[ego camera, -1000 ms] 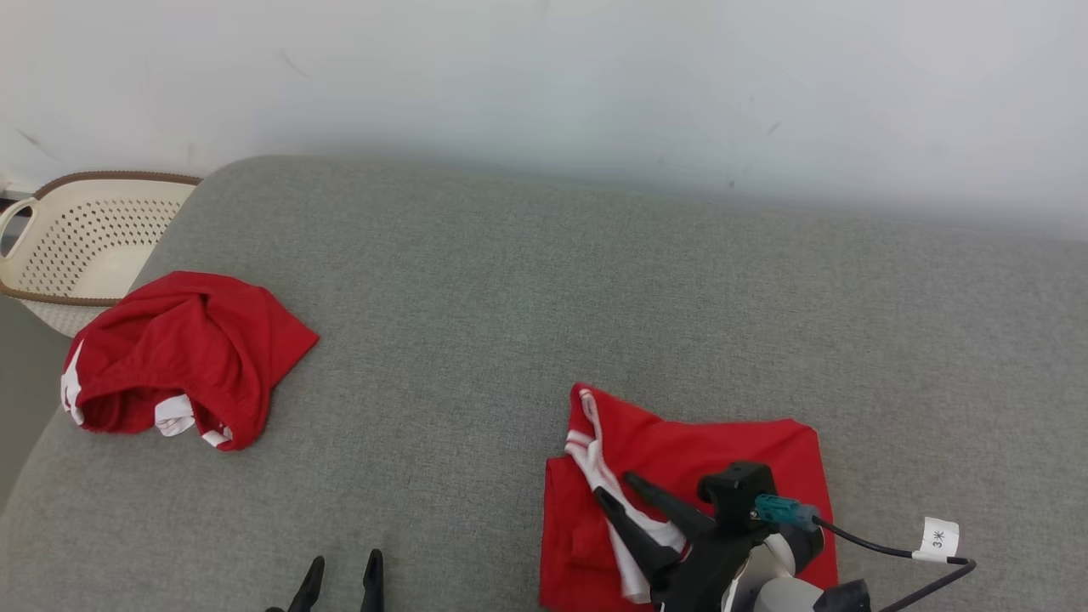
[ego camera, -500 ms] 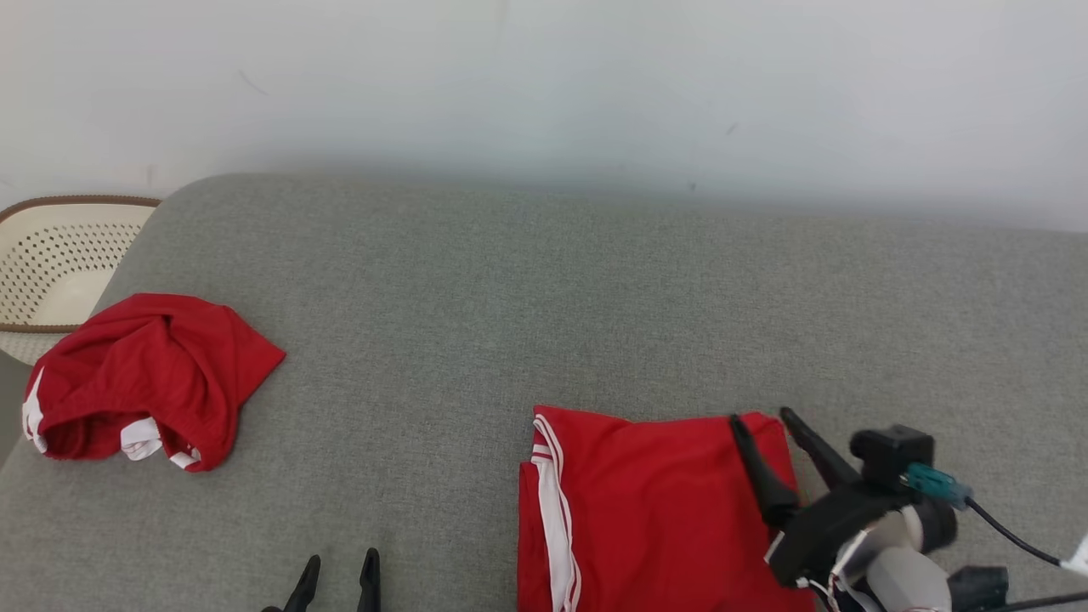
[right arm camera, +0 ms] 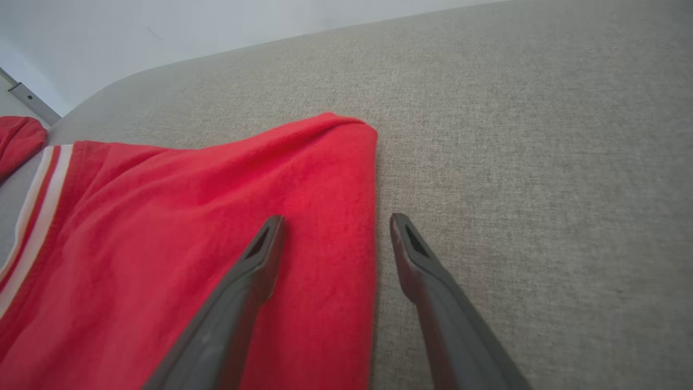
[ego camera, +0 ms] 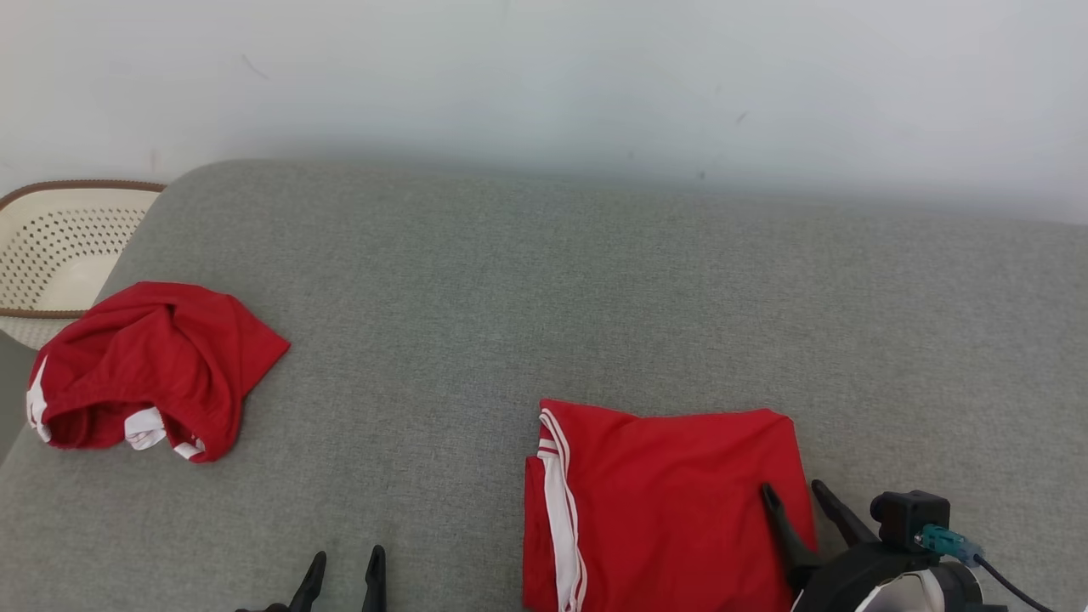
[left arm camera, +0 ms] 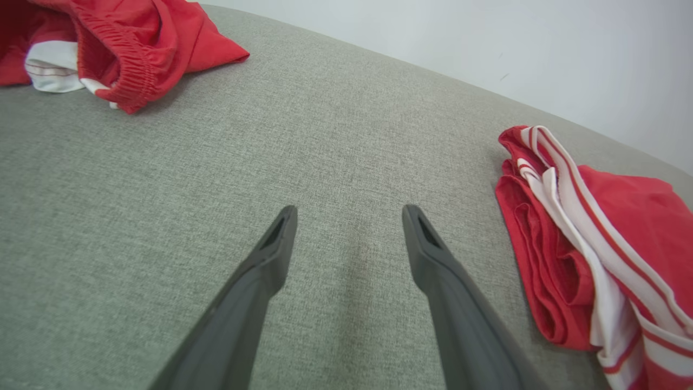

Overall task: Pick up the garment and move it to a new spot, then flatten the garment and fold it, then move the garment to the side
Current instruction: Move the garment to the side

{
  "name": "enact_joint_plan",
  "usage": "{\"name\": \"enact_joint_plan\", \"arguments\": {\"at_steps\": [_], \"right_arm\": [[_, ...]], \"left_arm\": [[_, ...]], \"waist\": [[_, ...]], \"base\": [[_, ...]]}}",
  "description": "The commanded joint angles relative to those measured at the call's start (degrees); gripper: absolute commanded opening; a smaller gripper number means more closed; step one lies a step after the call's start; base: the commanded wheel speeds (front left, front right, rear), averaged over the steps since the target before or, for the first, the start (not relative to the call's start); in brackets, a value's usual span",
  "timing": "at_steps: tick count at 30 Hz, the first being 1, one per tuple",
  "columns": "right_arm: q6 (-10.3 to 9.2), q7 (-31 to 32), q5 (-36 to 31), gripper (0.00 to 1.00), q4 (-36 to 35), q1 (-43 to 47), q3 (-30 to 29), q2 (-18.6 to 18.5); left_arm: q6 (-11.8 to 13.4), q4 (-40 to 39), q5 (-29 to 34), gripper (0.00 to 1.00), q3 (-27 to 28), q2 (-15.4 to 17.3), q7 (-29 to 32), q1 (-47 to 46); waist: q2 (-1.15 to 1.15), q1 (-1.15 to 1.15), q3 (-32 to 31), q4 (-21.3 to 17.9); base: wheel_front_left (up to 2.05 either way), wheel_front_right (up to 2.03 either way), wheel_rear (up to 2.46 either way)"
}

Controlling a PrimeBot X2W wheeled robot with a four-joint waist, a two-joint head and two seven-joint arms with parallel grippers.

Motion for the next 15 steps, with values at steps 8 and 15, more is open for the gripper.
{"name": "enact_joint_plan", "arguments": {"at_steps": [8,15], "right_arm": [[-0.05,-0.01,1.40,1.00,6.13,-2.57,1.06,1.22],[-0.04,0.10,3.70,0.00,10.09,-2.55,3.57,3.04]], "left_arm": [[-0.31,0.16,0.81,1.00,-0.15,0.10,-0.03,-0.30],[-0.37,0.20,1.32,1.00,0.01,0.10,-0.03,-0.17]], "waist": [[0.00,0.00,0.00,1.82],[0.00,0.00,-0.25,1.95]], "base": [[0.00,0.00,0.00],[0.00,0.00,0.00]]}}
